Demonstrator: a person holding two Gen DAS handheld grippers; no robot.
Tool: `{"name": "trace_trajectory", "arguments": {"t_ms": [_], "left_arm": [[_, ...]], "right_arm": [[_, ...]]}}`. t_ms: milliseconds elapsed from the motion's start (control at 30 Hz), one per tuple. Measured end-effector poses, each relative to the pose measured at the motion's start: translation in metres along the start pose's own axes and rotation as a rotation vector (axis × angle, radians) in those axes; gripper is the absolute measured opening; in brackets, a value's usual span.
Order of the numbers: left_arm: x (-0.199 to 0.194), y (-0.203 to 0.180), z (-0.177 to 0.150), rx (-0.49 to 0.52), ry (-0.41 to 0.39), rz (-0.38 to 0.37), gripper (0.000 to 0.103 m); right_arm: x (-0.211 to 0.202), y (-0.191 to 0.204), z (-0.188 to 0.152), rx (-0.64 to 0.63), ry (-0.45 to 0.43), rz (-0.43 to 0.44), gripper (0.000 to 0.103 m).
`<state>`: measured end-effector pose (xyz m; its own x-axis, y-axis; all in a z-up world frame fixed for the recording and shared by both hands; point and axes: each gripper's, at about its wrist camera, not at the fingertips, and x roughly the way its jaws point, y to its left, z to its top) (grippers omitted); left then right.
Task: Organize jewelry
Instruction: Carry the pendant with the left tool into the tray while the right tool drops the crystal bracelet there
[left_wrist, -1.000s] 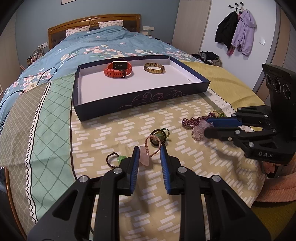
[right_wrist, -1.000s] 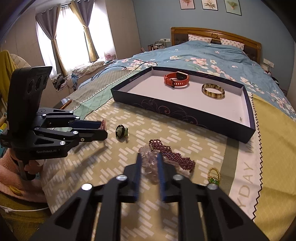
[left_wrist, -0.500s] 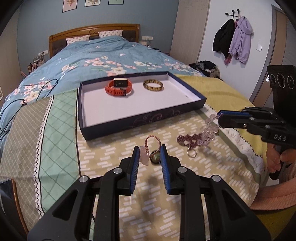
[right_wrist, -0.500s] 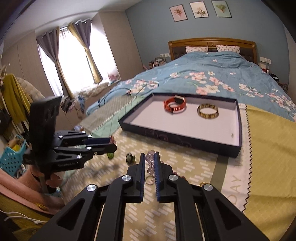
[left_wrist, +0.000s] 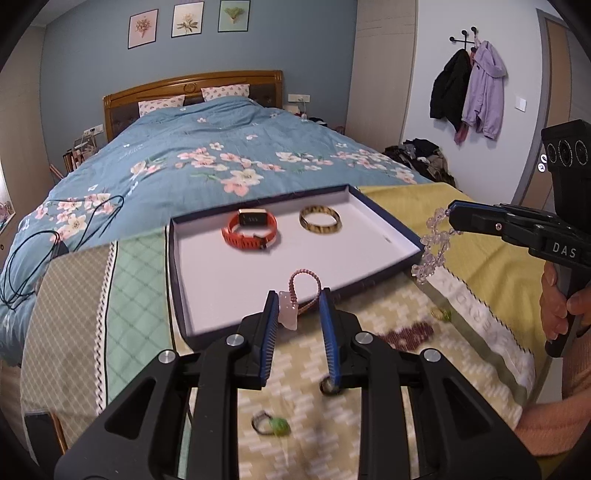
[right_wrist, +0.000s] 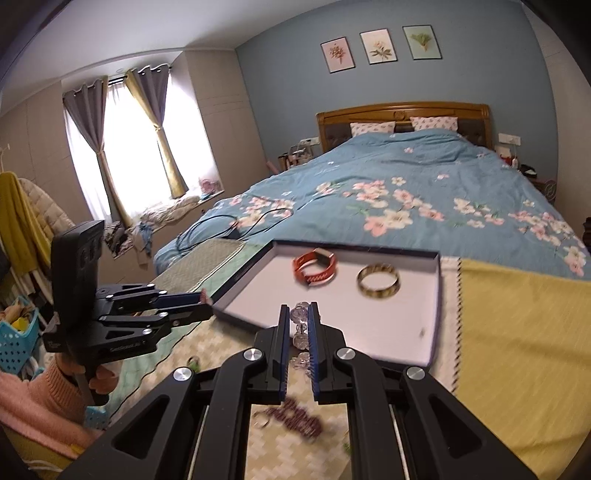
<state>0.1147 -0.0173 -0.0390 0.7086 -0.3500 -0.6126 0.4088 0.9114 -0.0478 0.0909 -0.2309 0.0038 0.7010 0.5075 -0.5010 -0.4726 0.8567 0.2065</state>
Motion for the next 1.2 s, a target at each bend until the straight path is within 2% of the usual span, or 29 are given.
{"name": "trace_trajectory", "arguments": {"t_ms": [333,767,1200], "left_arm": [[0.038,0.011,0.029,-0.008,0.020,0.050,0.023],[0.094,0.025,0.041,-0.051,0.102,0.045,0.023],[0.136,0.041,0.042,-0.103,0.183,0.046,0.023]], "right_arm": [[0.036,-0.024,0.026,0.002,0.001,-0.054,0.008],[0.087,-0.052,0.035,-0.002,0.077,-0.116,0.008],[0.132,-0.045,0.029,-0.053,0.175,-0.091,0.008]]}}
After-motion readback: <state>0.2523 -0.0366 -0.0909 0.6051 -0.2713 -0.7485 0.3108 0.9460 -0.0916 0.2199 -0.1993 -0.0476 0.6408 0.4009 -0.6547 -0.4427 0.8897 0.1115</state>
